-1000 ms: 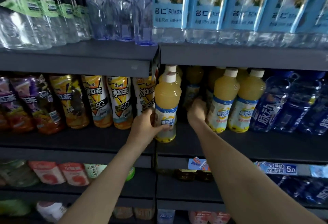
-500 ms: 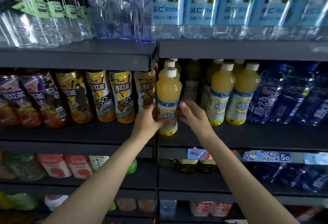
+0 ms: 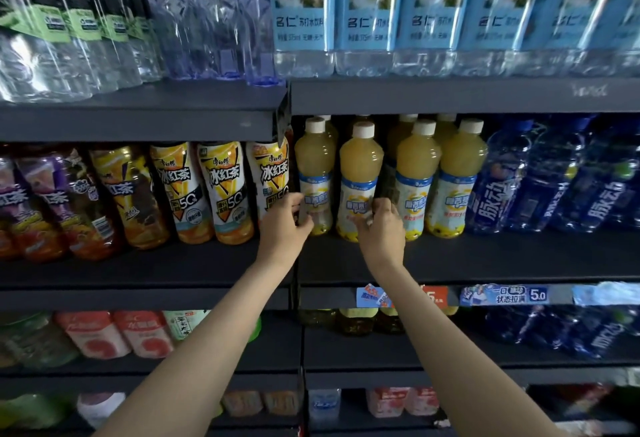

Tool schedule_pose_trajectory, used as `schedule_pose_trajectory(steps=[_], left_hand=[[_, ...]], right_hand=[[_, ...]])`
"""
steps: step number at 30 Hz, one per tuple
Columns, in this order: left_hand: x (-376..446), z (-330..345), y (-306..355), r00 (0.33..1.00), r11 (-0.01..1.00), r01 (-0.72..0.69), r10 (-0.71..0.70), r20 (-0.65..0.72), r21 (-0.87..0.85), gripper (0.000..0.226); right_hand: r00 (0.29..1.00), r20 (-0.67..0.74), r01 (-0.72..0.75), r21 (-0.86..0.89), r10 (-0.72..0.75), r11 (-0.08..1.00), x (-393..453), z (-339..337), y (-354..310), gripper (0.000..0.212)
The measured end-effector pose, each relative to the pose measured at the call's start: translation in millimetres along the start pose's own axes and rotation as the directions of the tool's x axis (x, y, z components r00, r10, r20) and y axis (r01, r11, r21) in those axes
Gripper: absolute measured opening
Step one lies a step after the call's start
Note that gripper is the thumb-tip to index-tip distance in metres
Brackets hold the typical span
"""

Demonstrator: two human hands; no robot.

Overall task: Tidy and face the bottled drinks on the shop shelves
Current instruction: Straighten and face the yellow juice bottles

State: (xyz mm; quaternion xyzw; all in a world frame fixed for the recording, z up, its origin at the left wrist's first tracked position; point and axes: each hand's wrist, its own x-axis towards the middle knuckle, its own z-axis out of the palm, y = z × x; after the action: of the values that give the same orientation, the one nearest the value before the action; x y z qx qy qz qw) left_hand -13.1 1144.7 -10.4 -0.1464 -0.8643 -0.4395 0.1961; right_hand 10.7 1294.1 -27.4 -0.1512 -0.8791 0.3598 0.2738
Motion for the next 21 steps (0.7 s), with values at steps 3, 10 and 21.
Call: schedule_pose_trajectory(steps=[3, 10, 21], left_hand=[[5, 7, -1, 0.997, 0.999, 0.033, -0.033, 0.065, 0.013, 0.052], [29, 28, 2, 0.983, 0.981, 0.166, -0.173, 0.062, 0.096, 0.047], [21, 32, 4, 0.991, 0.977, 0.128, -0.134, 0.023, 0.169, 0.048]], right_hand=[[0.998, -0.004, -0.059, -0.132, 0.059, 0.989, 15, 5, -9, 0.038], [0.996, 0.039, -0.06, -0.307, 0.075, 0.95, 33, 12, -9, 0.04], [0.992, 0.06, -0.082, -0.355, 0.11, 0.931, 42, 10, -17, 0.04]])
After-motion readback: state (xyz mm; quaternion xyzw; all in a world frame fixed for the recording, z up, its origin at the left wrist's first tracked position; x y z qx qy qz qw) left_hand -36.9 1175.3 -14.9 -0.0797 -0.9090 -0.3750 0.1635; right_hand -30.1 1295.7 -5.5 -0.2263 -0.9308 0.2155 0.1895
